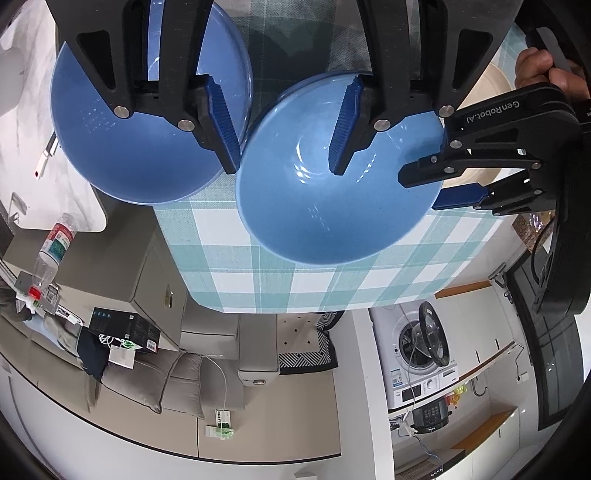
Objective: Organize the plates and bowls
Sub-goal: 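Open both tools to release the bowls into the bowls beneath, then pull both tools back from the two bowl stacks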
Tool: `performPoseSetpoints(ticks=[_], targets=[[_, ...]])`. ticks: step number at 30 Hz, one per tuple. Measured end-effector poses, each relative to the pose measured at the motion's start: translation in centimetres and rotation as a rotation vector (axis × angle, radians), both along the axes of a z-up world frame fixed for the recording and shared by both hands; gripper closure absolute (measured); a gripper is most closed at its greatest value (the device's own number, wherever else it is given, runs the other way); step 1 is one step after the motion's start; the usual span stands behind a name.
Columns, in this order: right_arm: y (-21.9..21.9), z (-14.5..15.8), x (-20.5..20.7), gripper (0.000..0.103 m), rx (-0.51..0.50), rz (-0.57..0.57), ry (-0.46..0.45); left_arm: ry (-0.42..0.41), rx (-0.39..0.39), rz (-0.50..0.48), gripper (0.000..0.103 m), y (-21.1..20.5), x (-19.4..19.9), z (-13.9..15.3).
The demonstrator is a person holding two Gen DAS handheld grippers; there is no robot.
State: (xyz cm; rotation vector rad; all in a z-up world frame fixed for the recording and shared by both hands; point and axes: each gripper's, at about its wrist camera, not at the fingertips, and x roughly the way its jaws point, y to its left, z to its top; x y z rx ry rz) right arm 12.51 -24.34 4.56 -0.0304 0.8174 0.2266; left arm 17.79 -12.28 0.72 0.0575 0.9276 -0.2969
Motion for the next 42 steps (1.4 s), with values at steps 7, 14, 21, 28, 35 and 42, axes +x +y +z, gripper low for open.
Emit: performPoseSetpoints(ticks=[7,14,21,28,35,42], targets=[[0.2,0.3,-0.2,0.043,0.017,0.033,-0.006,-0.001,-0.034,-0.003,0.048,0.1,-0.5,0.4],[-1.8,2.6,-1.3,0.017,0.096,0.016,-0.065,-0.035,-0.06,-0.031,0.017,-0.7,-1.6,1.5],[-6.9,4.8,-2.6,0.002,0.128,-0.08,-0.106,-0.065,-0.067,-0.092,0.0,-2.7,-3.0,2.8],[-12.0,6.1,-3.6,0.001,0.156,-0.166,-0.123,-0.056,-0.084,-0.133,0.0,-5.7,-3.7,2.9],[-15.1,6.2,-4.2,0.001,0.152,-0.218,-0.12,-0.036,-0.079,-0.175,0.0,-9.1,-4.3,2.2],[-15.9,4.8,-3.6,0.001,0.105,-0.211,-0.081,-0.024,-0.095,-0.201,0.0,-11.9,-4.5,2.2]])
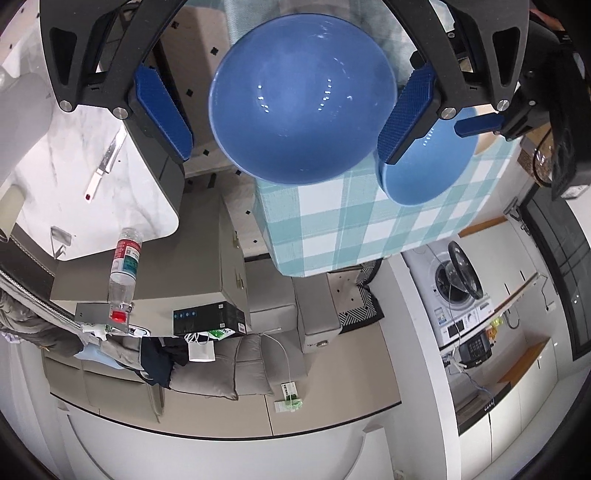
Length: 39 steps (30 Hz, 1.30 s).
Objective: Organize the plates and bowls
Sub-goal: 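Pull both tools back from the two bowl stacks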
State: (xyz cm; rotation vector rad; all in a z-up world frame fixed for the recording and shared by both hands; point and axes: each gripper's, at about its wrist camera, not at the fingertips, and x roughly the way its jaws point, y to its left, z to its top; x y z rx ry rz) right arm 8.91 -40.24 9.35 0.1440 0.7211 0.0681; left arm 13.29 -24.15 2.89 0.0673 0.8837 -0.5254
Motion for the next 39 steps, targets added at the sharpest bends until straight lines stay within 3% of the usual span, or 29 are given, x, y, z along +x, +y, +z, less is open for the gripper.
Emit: performPoseSetpoints(ticks=[11,19,23,25,27,29,31,39], targets=[[-2.5,-1.1,0.3,0.001,0.03,-0.052,0.021,0.037,-0.03,-0.079,0.001,-2.7,-0.4,-0.4],[-3.1,-2.3,0.9,0.002,0.022,-0.065,0.046,0.088,-0.078,-0.063,0.007,-3.6,-0.4,-0.4],[-3.6,-3.1,1.2,0.026,0.012,-0.086,0.075,0.104,-0.073,-0.049,0.017,-4.2,-0.3,-0.8],[-4.0,-3.6,1.4,0.029,0.018,-0.086,0.089,0.095,-0.067,-0.03,0.02,-4.5,-0.2,-1.0],[-4.4,-4.2,1.7,0.039,0.021,-0.089,0.106,0.083,-0.062,-0.02,0.02,-4.8,-0.2,-1.0],[-4.6,-4.7,1.8,0.042,0.021,-0.095,0.116,0.084,-0.067,-0.021,0.021,-4.9,-0.1,-1.0],[-4.8,-5.1,2.0,0.044,0.026,-0.092,0.125,0.102,-0.084,-0.03,0.03,-4.9,-0.1,-1.0],[-4.6,-4.9,1.8,0.044,0.037,-0.074,0.11,0.131,-0.099,0.0,0.036,-4.8,-0.6,-1.0]])
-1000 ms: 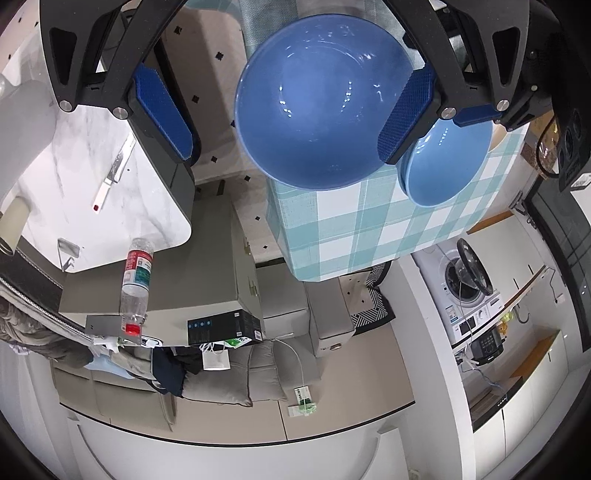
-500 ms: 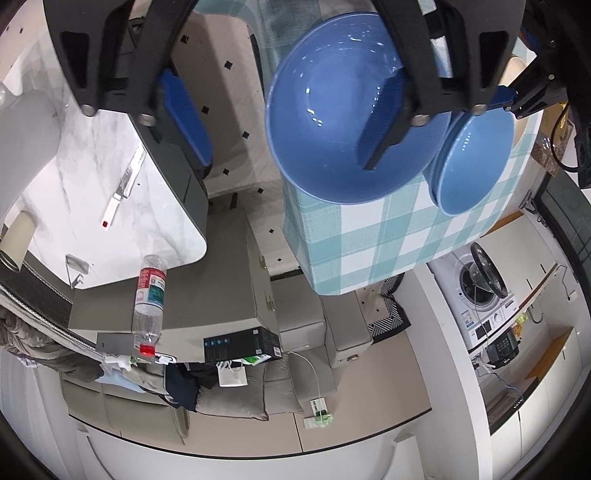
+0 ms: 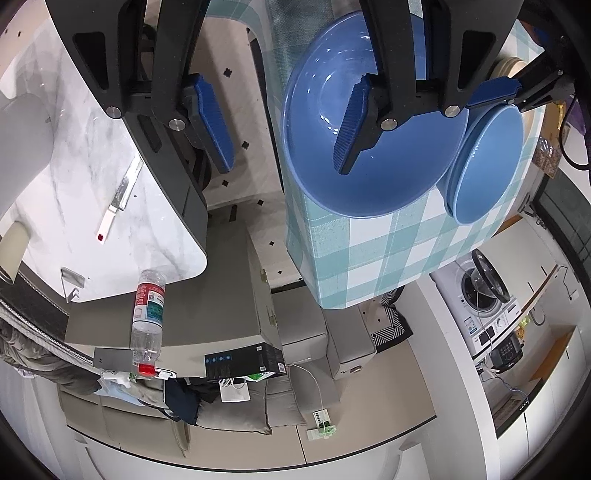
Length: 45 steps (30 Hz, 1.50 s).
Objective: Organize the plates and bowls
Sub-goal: 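Pull both tools back from the two bowl stacks, then close the left tool on one bowl stack rim while the right tool grips the other stack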
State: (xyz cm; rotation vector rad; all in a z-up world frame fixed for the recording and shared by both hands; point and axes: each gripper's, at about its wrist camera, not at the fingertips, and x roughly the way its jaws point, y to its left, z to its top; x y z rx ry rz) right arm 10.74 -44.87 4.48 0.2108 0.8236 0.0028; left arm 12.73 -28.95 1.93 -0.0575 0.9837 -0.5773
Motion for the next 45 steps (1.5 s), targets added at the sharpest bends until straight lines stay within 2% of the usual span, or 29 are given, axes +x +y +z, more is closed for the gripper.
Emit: performPoseSetpoints(ticks=[14,21,29,32,36,45], targets=[[0.2,0.1,-0.1,0.044,-0.002,0.005,-0.001,0.031,-0.012,0.037,0.038,1.2,-1.4,0.2],[0.6,-0.4,0.3,0.045,-0.006,0.014,0.015,0.055,-0.005,0.071,0.038,1.2,-0.4,-0.4],[0.6,-2.0,1.2,0.058,-0.007,0.024,0.052,0.052,0.008,0.102,0.038,0.8,0.7,-1.4],[0.7,-2.6,1.5,0.065,-0.004,0.043,0.059,0.068,0.014,0.105,0.043,0.6,1.0,-2.2],[1.2,-3.1,1.7,0.069,-0.02,0.064,0.063,0.058,0.04,0.108,0.052,0.2,1.0,-2.7],[1.4,-3.3,1.7,0.071,-0.034,0.075,0.058,0.024,0.059,0.111,0.063,0.5,1.0,-2.7]])
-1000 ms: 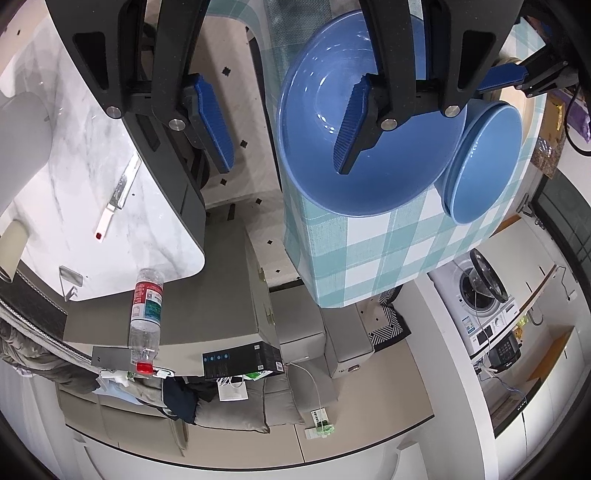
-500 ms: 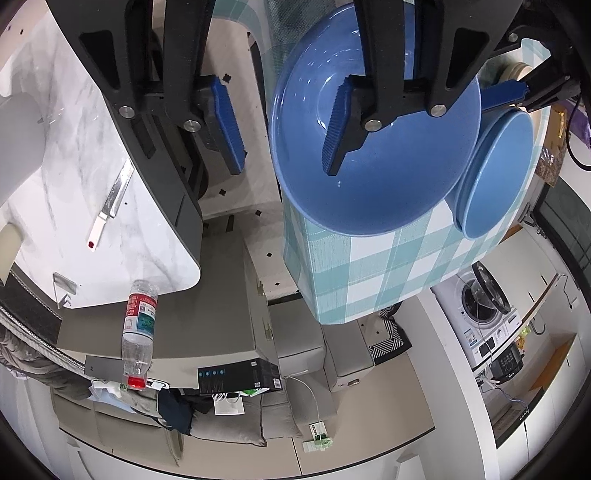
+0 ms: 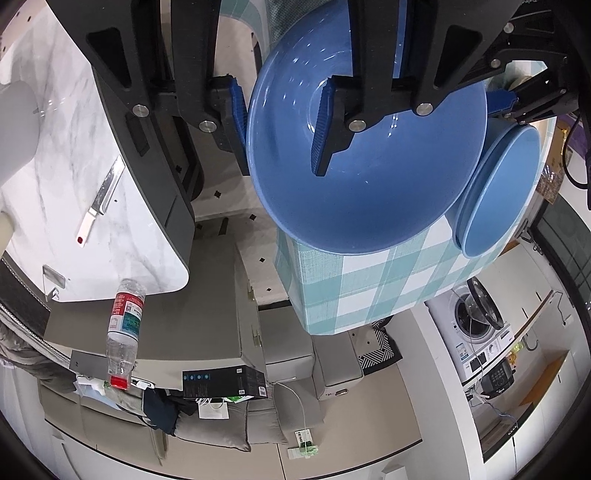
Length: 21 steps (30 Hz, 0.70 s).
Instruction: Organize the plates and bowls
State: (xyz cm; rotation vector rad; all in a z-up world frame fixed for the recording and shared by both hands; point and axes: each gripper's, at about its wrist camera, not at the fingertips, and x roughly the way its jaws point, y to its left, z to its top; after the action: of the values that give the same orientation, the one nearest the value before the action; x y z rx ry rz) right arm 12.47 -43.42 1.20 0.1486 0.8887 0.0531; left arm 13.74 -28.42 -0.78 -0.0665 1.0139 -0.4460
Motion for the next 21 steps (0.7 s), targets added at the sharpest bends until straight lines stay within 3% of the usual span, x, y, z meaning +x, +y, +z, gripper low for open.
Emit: performPoseSetpoints(ticks=[5,21], targets=[[0.1,0.3,-0.1,0.072,-0.019,-0.001,-0.008,-0.007,0.013,-0.009,0.069,0.0,0.0,0.1],[1.3,2.0,-0.9,0.072,-0.047,0.004,-0.052,-0.035,0.007,-0.011,0.069,0.9,0.0,1.5]])
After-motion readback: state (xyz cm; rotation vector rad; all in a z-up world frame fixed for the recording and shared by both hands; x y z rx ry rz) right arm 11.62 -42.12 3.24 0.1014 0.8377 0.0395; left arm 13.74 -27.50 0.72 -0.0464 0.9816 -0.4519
